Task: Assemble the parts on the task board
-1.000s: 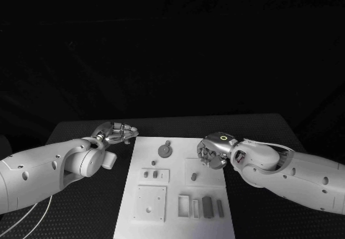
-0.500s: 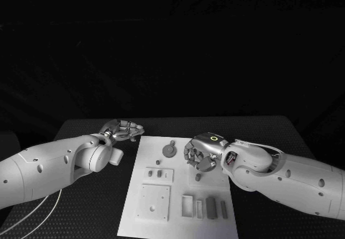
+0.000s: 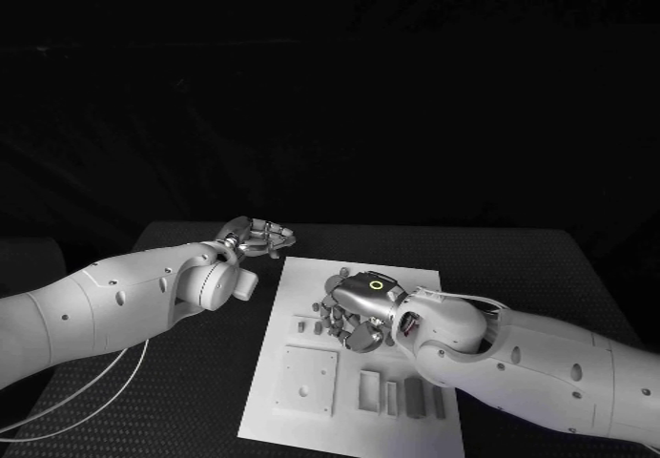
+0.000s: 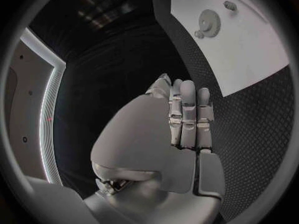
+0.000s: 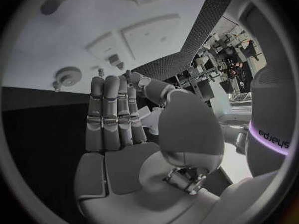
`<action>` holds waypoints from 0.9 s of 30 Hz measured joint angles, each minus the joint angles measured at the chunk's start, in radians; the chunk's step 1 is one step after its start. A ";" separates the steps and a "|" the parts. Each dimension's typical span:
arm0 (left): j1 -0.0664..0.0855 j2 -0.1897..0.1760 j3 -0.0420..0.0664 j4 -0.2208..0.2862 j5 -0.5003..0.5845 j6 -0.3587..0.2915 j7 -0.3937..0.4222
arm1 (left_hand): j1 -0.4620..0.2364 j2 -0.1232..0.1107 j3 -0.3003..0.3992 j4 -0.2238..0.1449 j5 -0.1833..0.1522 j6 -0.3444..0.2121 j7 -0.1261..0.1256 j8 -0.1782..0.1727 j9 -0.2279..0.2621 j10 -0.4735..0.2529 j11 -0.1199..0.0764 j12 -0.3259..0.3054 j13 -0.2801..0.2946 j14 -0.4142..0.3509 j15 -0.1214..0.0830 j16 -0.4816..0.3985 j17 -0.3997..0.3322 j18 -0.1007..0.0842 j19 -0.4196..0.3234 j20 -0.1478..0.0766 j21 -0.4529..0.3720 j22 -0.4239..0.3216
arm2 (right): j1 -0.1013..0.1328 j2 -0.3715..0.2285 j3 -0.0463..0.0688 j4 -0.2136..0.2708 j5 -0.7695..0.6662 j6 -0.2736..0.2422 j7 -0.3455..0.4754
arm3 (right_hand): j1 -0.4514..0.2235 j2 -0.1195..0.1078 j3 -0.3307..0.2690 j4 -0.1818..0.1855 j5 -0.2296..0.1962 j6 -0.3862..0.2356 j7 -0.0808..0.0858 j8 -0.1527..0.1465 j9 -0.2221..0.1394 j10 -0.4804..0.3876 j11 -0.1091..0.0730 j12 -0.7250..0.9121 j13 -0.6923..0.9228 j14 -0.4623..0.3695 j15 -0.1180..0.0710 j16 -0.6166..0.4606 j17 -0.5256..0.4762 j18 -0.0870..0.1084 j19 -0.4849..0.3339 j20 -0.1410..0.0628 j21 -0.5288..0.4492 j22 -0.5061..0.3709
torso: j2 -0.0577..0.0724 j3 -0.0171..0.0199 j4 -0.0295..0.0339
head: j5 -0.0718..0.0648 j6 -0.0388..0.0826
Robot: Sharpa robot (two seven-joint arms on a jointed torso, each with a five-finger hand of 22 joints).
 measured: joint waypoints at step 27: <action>0.000 0.010 0.000 -0.003 0.000 0.006 0.000 | 0.000 0.000 0.000 0.000 0.000 0.000 0.000 0.000 0.000 0.000 0.000 -0.004 -0.001 0.000 0.000 0.000 0.001 0.000 0.000 0.000 -0.004 0.000 | -0.073 0.063 -0.036 -0.054 -0.082 0.005 0.003 | -0.004 0.004 0.003 -0.003 0.000 -0.004 0.000 -0.004 0.004 0.000 0.000 -0.001 0.004 0.000 0.001 0.000 0.003 0.000 0.000 0.000 -0.002 0.001 | -0.008 -0.0032 0.0050 | 0.059 -0.041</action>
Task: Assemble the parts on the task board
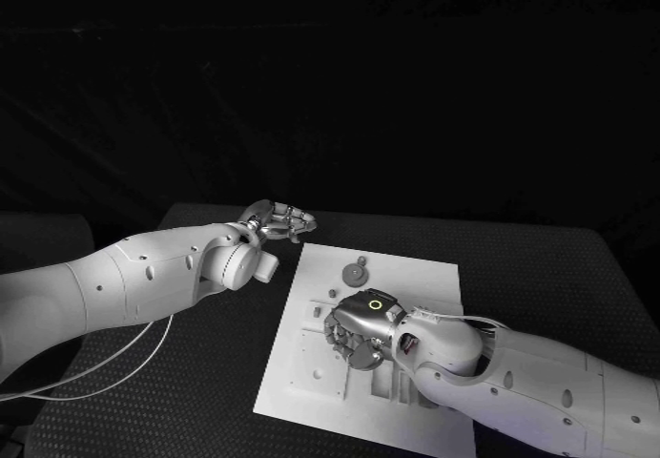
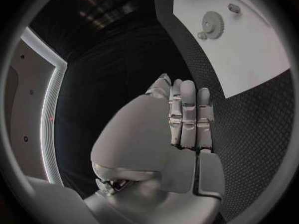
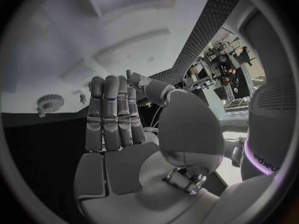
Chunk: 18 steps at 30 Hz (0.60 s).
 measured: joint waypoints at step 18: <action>0.000 -0.002 0.000 0.003 0.000 0.003 0.000 | 0.000 0.000 0.000 0.000 0.000 0.000 0.000 0.000 -0.001 0.000 0.000 0.000 -0.001 0.000 0.000 0.000 0.000 0.000 0.000 0.000 0.000 0.000 | -0.021 0.010 -0.002 -0.024 -0.003 0.009 0.010 | 0.000 0.000 0.000 -0.006 0.000 0.000 0.002 -0.004 0.002 0.000 0.000 0.000 0.003 -0.001 0.001 0.000 0.001 0.000 -0.001 0.001 0.000 0.000 | 0.000 0.0001 -0.0001 | 0.004 -0.010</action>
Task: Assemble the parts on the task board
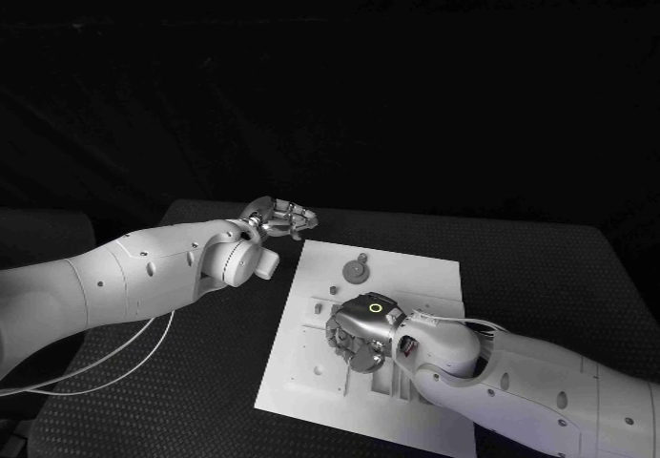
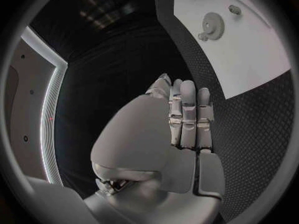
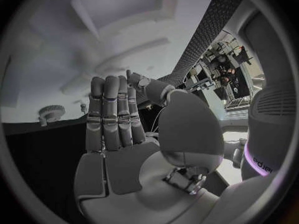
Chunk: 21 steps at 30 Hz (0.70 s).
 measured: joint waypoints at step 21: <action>0.000 -0.001 0.000 0.004 0.000 0.004 0.000 | 0.000 0.000 0.000 0.000 0.000 0.000 0.000 0.000 0.000 0.000 0.000 0.000 0.000 0.000 0.000 0.000 0.001 0.000 0.000 0.000 -0.004 0.000 | -0.004 0.003 -0.004 -0.015 0.000 0.009 0.004 | -0.004 0.004 -0.003 -0.003 -0.003 -0.002 0.001 0.004 0.004 0.000 0.000 -0.004 0.003 0.001 0.002 0.000 0.001 0.000 -0.001 0.001 0.000 0.001 | 0.000 0.0005 -0.0009 | 0.003 -0.008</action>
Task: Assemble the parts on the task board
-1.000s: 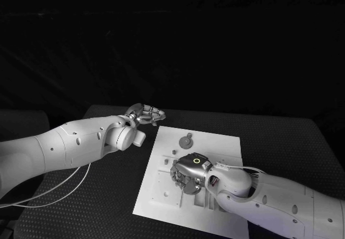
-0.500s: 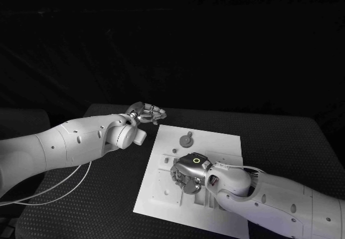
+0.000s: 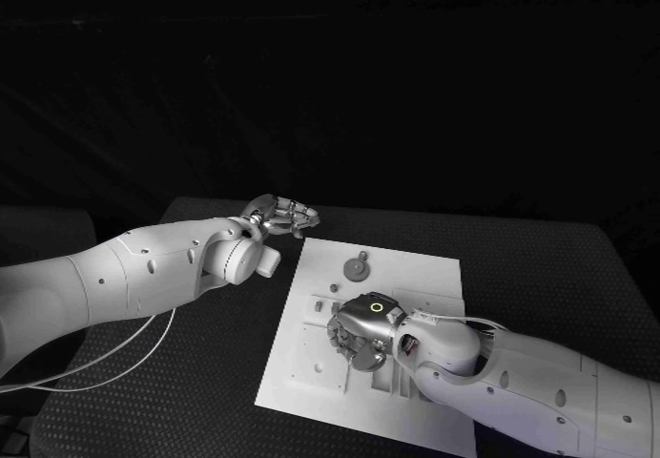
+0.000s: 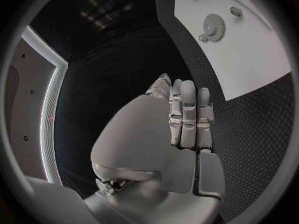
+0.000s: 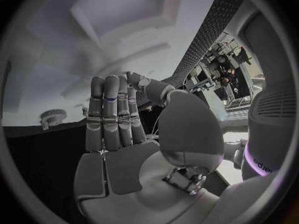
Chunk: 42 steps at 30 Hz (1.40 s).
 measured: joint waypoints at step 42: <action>0.000 -0.006 0.000 0.011 0.000 0.004 -0.001 | -0.004 -0.004 -0.003 -0.003 0.000 0.000 0.000 -0.004 0.000 0.000 -0.001 -0.004 -0.001 0.000 0.000 0.000 0.001 0.000 0.004 0.004 0.000 0.001 | -0.002 0.005 -0.030 -0.017 0.015 -0.028 0.002 | -0.052 -0.033 -0.060 -0.026 0.009 -0.111 0.050 -0.079 -0.011 -0.050 -0.005 -0.046 0.017 -0.017 0.008 -0.028 0.006 0.024 -0.016 0.016 -0.010 0.013 | 0.000 0.0006 -0.0012 | -0.005 -0.001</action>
